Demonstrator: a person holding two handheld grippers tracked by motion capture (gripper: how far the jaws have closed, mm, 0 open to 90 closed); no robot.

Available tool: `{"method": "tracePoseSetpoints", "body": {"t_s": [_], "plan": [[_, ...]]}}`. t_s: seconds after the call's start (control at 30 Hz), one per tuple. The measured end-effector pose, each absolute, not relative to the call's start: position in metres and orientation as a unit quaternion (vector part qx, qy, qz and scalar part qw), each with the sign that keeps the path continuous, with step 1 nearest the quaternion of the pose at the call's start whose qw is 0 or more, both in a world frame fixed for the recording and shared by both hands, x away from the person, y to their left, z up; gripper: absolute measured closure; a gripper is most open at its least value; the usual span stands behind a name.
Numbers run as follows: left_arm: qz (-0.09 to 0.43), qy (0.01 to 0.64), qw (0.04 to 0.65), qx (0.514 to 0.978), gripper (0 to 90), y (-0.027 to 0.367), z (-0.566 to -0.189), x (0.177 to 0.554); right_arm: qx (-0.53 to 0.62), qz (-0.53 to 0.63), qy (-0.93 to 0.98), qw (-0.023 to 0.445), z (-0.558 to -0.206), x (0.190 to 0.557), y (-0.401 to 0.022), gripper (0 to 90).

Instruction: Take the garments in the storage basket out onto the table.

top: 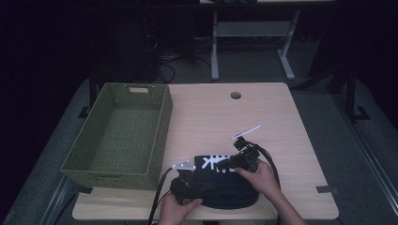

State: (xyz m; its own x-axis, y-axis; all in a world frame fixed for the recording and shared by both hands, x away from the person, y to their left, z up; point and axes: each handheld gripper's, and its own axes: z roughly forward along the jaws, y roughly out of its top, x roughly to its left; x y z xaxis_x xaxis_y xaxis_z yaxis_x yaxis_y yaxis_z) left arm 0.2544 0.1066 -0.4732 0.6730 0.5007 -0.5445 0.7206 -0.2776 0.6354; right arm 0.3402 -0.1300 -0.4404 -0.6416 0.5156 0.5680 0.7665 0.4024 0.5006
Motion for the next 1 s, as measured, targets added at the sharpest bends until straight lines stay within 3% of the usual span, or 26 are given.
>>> {"method": "tracePoseSetpoints", "body": {"t_s": [0.2, 0.33, 0.8, 1.0], "plan": [[-0.122, 0.387, 0.461, 0.789, 72.7, 0.107, -0.473, 0.254, -0.379, -0.379, -0.829, 0.160, -0.435, 0.352, -0.103, 76.6], [-0.124, 0.390, 0.463, 0.786, 72.6, 0.107, -0.474, 0.254, -0.394, -0.336, -0.842, 0.153, -0.449, 0.360, -0.097, 81.0], [-0.123, 0.390, 0.465, 0.785, 72.3, 0.107, -0.474, 0.253, -0.385, -0.323, -0.851, 0.150, -0.444, 0.369, -0.062, 78.1], [-0.126, 0.390, 0.467, 0.784, 72.2, 0.108, -0.475, 0.254, -0.392, -0.348, -0.836, 0.162, -0.441, 0.367, -0.076, 76.1]]}}
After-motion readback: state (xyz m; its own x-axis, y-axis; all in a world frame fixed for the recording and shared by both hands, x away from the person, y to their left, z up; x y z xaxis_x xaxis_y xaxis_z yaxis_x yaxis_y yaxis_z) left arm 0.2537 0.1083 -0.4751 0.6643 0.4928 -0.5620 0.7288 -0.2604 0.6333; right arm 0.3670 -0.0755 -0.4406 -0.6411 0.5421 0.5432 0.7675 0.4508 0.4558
